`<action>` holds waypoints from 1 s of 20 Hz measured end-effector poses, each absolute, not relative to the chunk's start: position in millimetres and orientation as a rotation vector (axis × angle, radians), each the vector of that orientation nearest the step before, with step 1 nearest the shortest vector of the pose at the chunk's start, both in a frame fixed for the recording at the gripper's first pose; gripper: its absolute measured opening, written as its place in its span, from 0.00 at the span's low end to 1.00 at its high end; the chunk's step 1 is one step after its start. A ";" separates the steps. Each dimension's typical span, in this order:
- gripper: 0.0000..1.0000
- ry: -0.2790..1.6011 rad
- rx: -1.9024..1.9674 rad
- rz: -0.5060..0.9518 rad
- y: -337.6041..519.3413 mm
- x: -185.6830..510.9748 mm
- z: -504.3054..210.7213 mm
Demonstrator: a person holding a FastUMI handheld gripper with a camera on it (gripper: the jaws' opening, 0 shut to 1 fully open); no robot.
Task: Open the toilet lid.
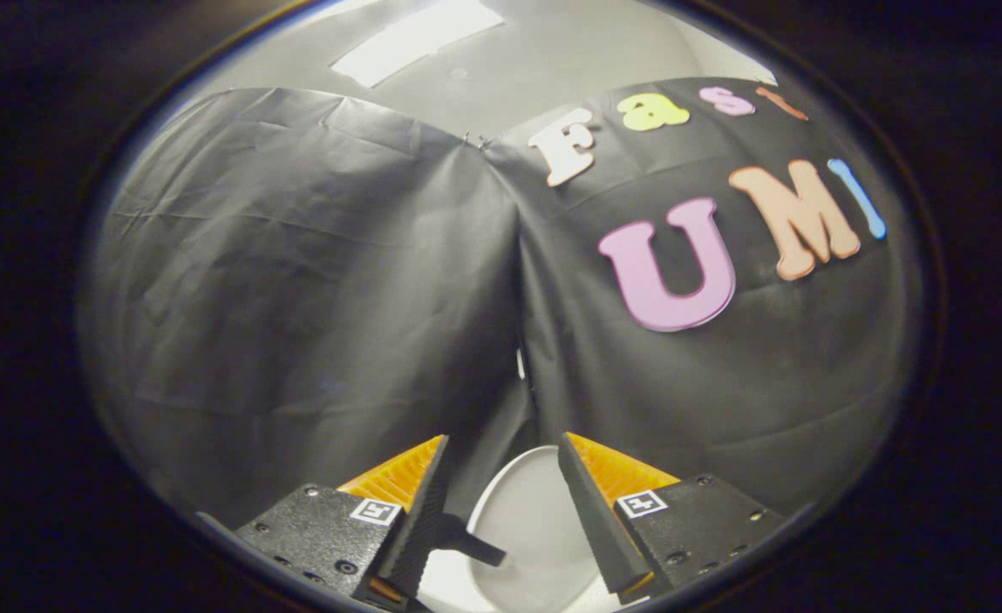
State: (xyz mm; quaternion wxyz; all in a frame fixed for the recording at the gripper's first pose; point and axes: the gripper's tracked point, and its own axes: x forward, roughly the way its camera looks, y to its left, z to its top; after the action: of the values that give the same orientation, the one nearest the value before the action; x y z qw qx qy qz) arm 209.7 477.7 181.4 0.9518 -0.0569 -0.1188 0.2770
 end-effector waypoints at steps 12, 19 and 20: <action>0.77 -0.389 -0.135 0.154 258.8 170.9 253.1; 0.77 -0.394 -0.136 -0.054 112.4 142.8 246.8; 0.77 -0.386 -0.142 -0.067 95.7 137.8 242.9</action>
State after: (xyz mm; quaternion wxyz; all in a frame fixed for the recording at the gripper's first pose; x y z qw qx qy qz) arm 137.8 95.7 242.9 0.9784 -0.0707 -0.1915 -0.0332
